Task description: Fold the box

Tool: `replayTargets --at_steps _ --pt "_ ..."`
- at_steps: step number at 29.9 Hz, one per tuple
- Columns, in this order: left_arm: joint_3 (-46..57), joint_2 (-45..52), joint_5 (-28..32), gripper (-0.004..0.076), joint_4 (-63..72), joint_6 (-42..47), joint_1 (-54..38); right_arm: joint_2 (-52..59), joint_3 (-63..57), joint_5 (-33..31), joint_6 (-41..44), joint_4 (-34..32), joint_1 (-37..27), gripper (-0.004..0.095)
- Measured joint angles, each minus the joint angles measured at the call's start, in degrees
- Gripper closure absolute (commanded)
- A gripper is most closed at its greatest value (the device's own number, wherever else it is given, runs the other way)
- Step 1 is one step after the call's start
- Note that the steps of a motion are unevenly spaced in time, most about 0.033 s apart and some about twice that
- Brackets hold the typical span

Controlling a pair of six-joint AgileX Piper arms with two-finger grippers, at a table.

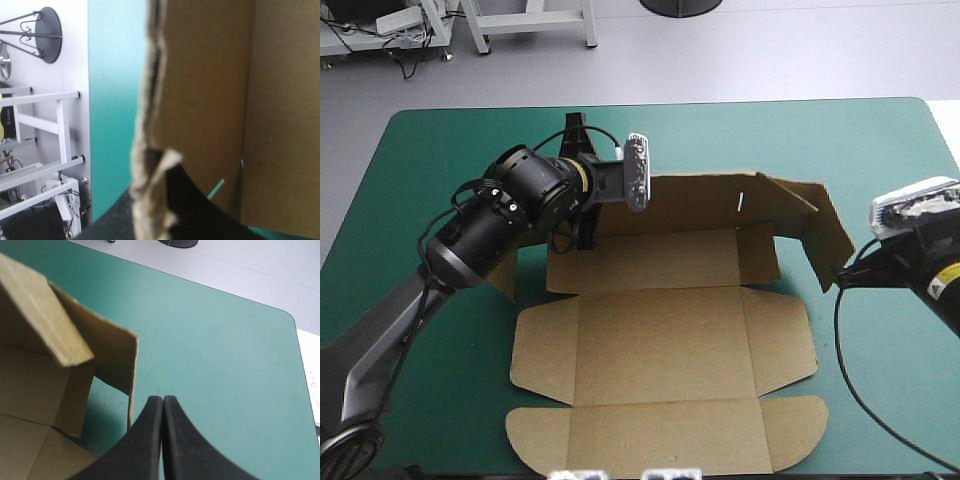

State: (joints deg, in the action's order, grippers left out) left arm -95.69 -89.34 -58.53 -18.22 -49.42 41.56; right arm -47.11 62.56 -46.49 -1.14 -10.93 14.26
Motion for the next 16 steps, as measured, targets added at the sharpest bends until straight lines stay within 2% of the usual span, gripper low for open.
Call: replayTargets --at_steps 4,11,16 --pt "5.3 2.1 3.9 0.0734 0.7 -1.3 0.0 -5.2 4.4 -0.9 -0.4 0.0 0.0 0.0926" --pt "12.8 5.6 12.0 0.0734 -2.7 3.8 0.0 -14.6 14.5 -5.5 -3.0 0.5 0.0 0.0926" --pt "19.6 7.3 18.3 0.0734 -6.8 6.1 0.0 -21.3 23.9 -11.5 -8.8 5.6 0.0 0.0926"
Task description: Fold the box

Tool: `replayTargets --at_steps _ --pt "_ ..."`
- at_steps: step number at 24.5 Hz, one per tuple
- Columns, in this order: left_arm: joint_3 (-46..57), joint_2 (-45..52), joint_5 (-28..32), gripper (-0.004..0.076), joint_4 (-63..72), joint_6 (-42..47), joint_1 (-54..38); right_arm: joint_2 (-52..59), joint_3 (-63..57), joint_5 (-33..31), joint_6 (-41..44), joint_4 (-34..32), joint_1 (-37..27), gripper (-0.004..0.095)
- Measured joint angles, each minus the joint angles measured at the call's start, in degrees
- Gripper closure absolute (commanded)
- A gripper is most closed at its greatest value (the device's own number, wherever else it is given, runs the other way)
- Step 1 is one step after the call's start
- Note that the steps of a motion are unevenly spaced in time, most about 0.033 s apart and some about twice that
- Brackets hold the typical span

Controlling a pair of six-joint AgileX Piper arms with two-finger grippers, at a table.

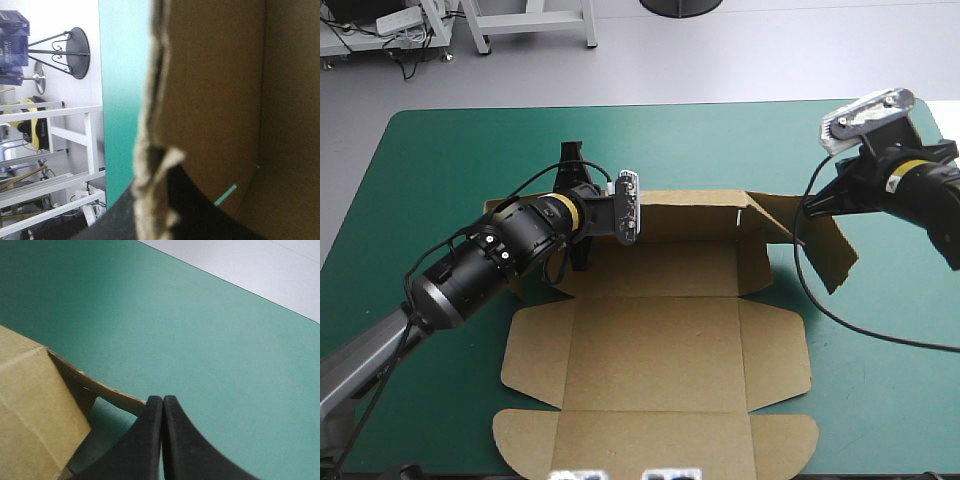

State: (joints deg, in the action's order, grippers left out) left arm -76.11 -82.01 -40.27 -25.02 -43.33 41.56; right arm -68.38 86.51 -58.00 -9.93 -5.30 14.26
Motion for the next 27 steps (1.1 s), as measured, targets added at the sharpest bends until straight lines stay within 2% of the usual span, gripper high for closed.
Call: replayTargets --at_steps 5,9,21,24,26,27 --pt "6.0 0.6 8.2 0.0734 -13.6 13.0 0.0 -6.2 7.7 -6.7 -4.2 3.2 0.0 0.0926" --pt "8.1 0.7 10.0 0.0734 -23.4 20.1 0.0 -10.3 11.5 -9.1 -4.8 3.4 0.0 0.0926" --pt "9.7 0.7 12.2 0.0734 -31.9 22.1 0.0 -23.6 21.3 -10.6 -5.2 4.3 0.0 0.0926" --pt "11.5 0.8 13.7 0.0734 -34.4 23.6 0.0 -25.1 22.9 -10.8 -6.8 10.1 -2.5 0.0926" --pt "13.9 0.8 15.2 0.0734 -41.0 29.9 0.0 -25.1 23.1 -11.9 -8.6 15.4 -5.8 0.0926" --pt "16.0 0.8 16.3 0.0734 -48.5 36.3 0.0 -25.2 23.1 -12.9 -9.4 17.5 -7.7 0.0926"
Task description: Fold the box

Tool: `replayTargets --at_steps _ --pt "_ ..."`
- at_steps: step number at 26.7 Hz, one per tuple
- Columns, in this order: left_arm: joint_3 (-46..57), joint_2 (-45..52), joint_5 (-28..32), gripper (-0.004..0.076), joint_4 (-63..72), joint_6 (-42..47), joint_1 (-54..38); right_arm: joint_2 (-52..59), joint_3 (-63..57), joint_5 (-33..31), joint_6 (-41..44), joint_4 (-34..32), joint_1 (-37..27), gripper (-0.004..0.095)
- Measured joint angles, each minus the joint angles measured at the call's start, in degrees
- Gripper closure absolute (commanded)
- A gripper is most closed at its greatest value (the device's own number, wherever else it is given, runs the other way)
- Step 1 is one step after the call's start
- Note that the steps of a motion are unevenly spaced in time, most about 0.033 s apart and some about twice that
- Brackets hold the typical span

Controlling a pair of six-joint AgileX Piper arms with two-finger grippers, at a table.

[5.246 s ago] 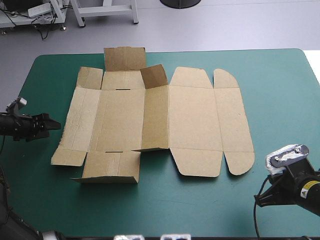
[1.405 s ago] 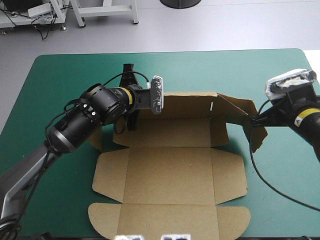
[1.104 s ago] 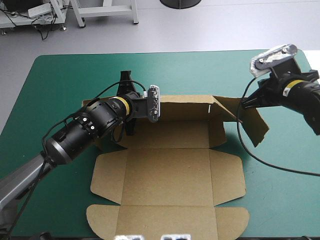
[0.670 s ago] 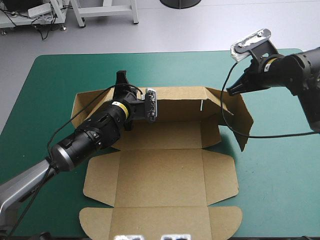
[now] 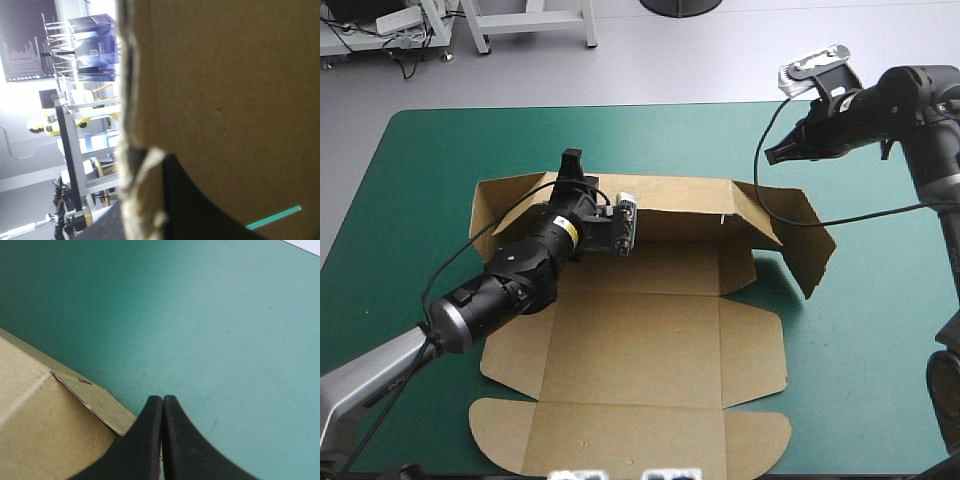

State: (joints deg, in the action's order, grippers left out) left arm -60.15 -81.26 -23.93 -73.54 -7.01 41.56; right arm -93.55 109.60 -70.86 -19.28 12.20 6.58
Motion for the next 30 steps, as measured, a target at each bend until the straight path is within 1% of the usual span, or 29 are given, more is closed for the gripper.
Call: replayTargets --at_steps 1,2,4,7,10,14,17,23,30 --pt "1.1 0.0 0.5 0.0734 -4.8 4.2 0.0 -0.1 0.0 -0.5 -0.3 0.8 -0.8 0.0926" --pt "2.8 0.0 1.2 0.0734 -12.5 11.6 0.0 -0.5 0.0 -0.7 -0.8 1.5 -1.8 0.0926" --pt "4.1 0.0 2.1 0.0734 -19.6 20.0 0.0 -1.5 0.0 -0.7 -0.9 2.5 -2.2 0.0926" --pt "4.4 0.1 2.1 0.0733 -22.2 24.6 0.0 -3.6 0.0 -0.7 -1.4 5.3 -2.2 0.0926" --pt "4.6 0.0 1.0 0.0733 -22.9 26.0 0.0 -8.4 0.0 -0.4 -1.7 8.3 -2.2 0.0926" --pt "4.6 0.1 -0.9 0.0732 -22.9 26.2 0.0 -12.6 0.0 -0.4 -1.7 9.7 -2.2 0.0926" --pt "4.6 0.1 -1.2 0.0733 -22.9 26.2 0.0 -14.3 0.0 -0.4 -1.8 10.7 -2.2 0.0926" --pt "4.6 0.1 -2.6 0.0726 -22.9 26.2 0.0 -13.9 -0.7 -0.3 -3.0 13.9 -2.0 0.0926" --pt "4.6 0.1 -3.0 0.0726 -22.9 26.2 0.0 -10.5 -7.5 -0.1 -5.1 14.5 -2.0 0.0926"
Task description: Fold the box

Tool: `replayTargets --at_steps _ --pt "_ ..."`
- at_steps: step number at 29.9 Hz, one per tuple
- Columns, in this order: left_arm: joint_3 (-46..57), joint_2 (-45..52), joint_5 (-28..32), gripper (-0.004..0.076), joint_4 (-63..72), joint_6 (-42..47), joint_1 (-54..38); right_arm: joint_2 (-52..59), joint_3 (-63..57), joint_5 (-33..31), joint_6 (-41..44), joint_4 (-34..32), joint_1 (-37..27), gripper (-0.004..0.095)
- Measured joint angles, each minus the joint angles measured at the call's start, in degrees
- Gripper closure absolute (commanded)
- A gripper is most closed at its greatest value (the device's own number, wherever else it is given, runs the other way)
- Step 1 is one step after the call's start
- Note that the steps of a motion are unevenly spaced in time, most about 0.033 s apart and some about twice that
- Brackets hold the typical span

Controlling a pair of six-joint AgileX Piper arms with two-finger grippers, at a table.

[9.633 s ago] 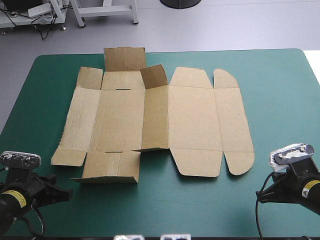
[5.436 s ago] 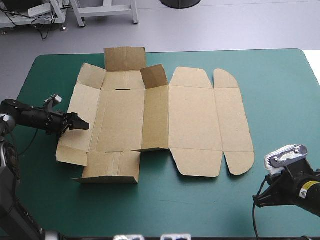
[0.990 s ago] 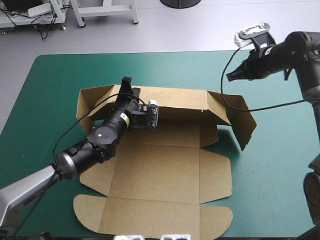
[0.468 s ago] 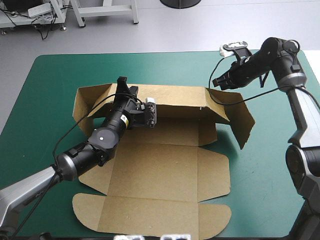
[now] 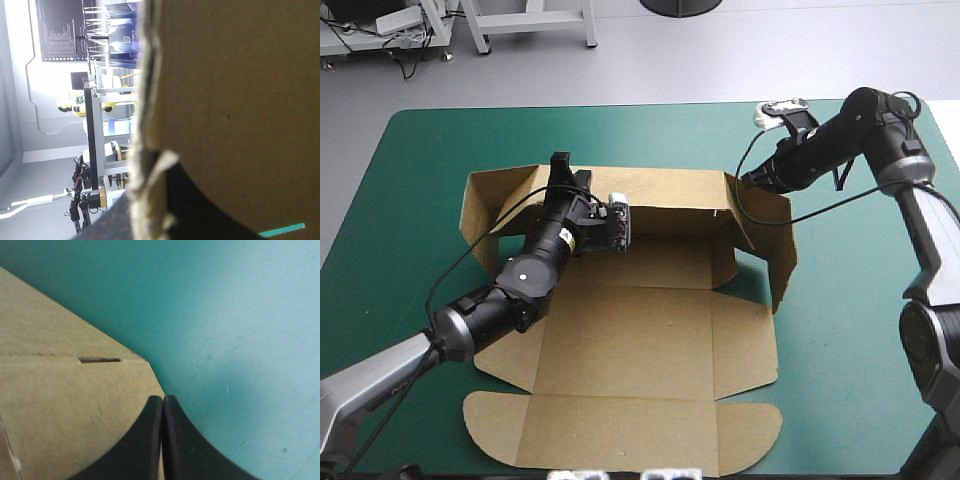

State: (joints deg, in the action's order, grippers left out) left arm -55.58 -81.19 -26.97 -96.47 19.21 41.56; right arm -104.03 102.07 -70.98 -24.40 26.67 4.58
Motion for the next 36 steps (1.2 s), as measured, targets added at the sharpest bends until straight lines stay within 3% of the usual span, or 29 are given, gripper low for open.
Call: replayTargets --at_steps 7,13,23,29,36 --pt "0.0 0.0 -0.2 0.0726 0.1 0.2 0.0 5.4 -5.3 -0.1 -4.6 3.0 0.0 0.0926" --pt "0.0 0.0 -0.2 0.0726 0.1 0.9 0.0 7.0 -10.5 0.1 -9.9 10.5 0.0 0.0926" --pt "0.0 0.0 -0.3 0.0726 0.3 1.0 0.0 7.4 -17.8 1.3 -22.6 13.0 0.0 0.0926" --pt "0.0 0.0 -0.3 0.0726 0.3 1.0 0.0 11.7 -25.9 8.9 -30.7 16.5 0.0 0.0926" --pt "0.0 0.0 -0.3 0.0726 0.3 1.0 0.0 18.9 -39.4 23.7 -46.3 28.2 0.0 0.0925"
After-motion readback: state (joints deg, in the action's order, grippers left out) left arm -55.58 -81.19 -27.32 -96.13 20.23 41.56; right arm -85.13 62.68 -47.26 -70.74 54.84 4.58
